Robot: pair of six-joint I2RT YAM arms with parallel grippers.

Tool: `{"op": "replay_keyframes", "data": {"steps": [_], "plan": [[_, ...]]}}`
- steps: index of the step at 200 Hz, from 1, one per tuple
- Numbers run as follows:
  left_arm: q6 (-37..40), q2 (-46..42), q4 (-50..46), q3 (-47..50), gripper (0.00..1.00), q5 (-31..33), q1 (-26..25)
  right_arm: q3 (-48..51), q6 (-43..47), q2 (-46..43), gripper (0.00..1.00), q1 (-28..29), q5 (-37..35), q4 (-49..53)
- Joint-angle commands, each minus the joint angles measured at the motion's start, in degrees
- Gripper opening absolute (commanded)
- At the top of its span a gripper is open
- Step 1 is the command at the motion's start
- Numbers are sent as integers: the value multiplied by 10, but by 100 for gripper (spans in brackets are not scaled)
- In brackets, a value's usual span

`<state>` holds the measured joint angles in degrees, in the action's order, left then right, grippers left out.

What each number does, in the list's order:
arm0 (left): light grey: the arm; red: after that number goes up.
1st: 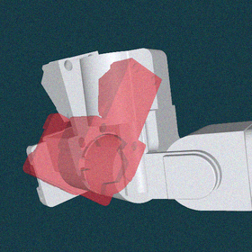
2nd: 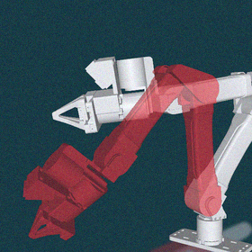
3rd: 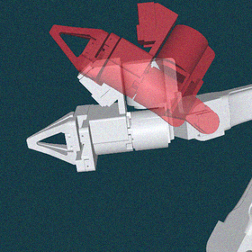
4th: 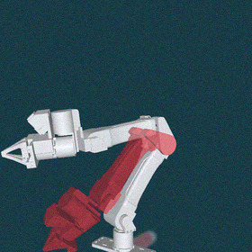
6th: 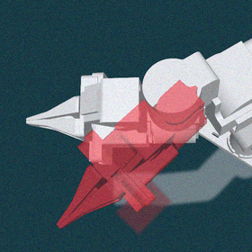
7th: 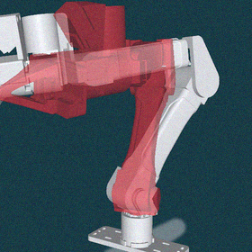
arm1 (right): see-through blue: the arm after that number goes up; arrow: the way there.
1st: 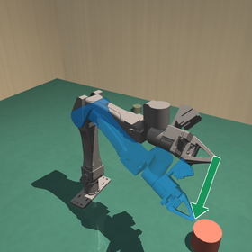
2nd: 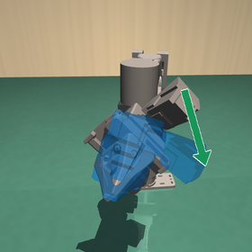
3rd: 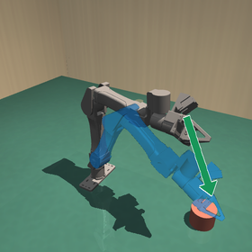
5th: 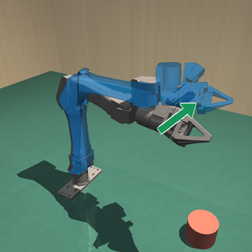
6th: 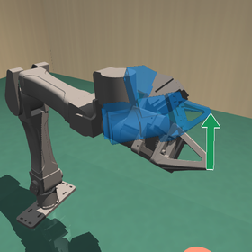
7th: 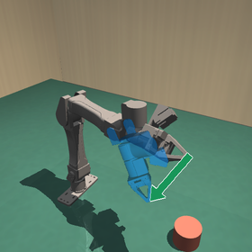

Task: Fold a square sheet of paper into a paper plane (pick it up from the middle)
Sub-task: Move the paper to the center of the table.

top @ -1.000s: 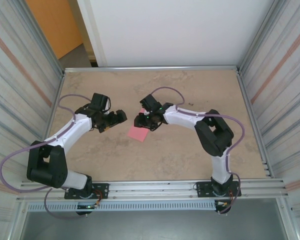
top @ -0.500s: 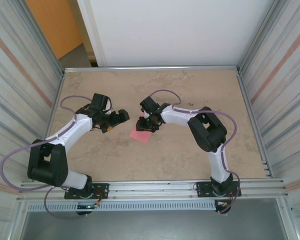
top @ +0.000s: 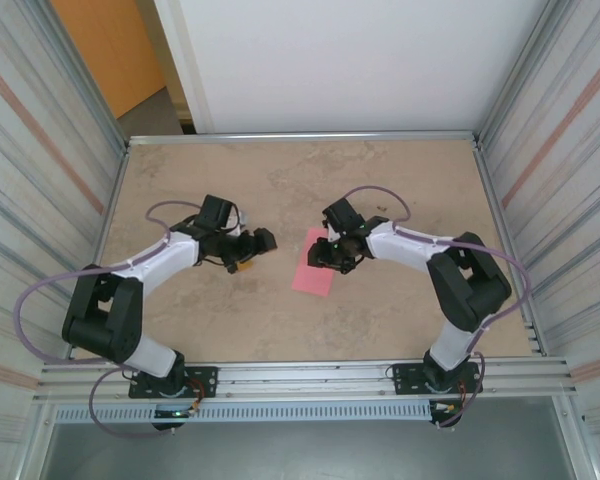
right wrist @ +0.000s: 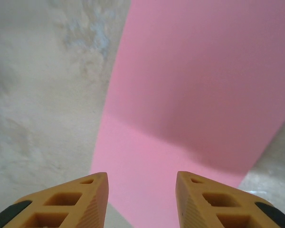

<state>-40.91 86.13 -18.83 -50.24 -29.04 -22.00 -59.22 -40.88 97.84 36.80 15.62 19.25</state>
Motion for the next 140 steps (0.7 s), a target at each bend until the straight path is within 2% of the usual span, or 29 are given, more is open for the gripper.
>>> {"op": "replay_keyframes", "data": {"steps": [1, 58, 140], "plan": [[-21, 15, 15, 1, 84, -23, -23, 21, -88, -13, 41, -1, -9, -51], [-38, 59, 29, -9, 66, -35, -71, 20, -98, 33, 35, -7, -11, -23], [-22, 112, 21, -31, 47, -46, -101, 26, -59, 75, 32, -24, -3, 23]]}}
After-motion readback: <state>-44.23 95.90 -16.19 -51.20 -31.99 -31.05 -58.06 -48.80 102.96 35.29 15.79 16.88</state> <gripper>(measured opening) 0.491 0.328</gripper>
